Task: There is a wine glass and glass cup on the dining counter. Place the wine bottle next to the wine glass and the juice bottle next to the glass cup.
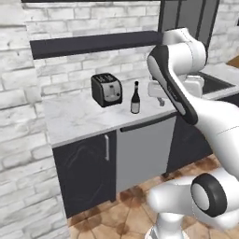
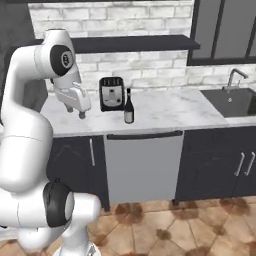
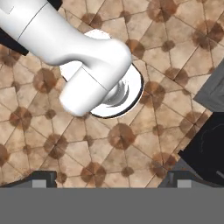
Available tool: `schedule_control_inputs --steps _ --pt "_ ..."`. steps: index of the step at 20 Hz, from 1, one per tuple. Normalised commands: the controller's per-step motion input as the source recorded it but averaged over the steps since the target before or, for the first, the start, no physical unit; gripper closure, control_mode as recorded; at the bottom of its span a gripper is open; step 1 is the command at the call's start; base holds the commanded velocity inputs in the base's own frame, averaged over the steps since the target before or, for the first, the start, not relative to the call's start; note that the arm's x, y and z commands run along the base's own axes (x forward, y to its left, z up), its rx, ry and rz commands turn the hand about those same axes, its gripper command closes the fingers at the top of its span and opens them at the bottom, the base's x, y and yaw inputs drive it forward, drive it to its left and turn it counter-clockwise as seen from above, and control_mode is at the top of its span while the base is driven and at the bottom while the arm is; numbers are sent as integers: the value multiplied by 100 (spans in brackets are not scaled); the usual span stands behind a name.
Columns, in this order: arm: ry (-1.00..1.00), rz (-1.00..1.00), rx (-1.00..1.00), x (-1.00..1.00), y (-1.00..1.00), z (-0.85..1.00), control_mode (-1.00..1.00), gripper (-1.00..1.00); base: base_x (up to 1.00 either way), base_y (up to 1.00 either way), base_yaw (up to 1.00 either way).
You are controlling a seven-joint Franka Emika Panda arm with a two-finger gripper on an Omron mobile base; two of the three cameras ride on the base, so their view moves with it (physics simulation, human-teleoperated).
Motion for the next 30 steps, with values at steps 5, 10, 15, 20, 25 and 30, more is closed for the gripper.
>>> schedule_control_inputs --steps 5,10,15,20,25,30 --pt "0 0 0 0 0 0 100 -100 60 -54 49" --pt "0 0 0 0 0 0 100 -100 63 -59 41" --pt "0 0 0 0 0 0 100 -100 69 -57 28" --pt "0 0 0 0 0 0 100 -100 23 -39 11" --pt "0 -3 16 -39 -42 -18 -100 -100 0 0 0" --pt "22 -34 23 -7 -79 -28 -100 -100 0 0 0"
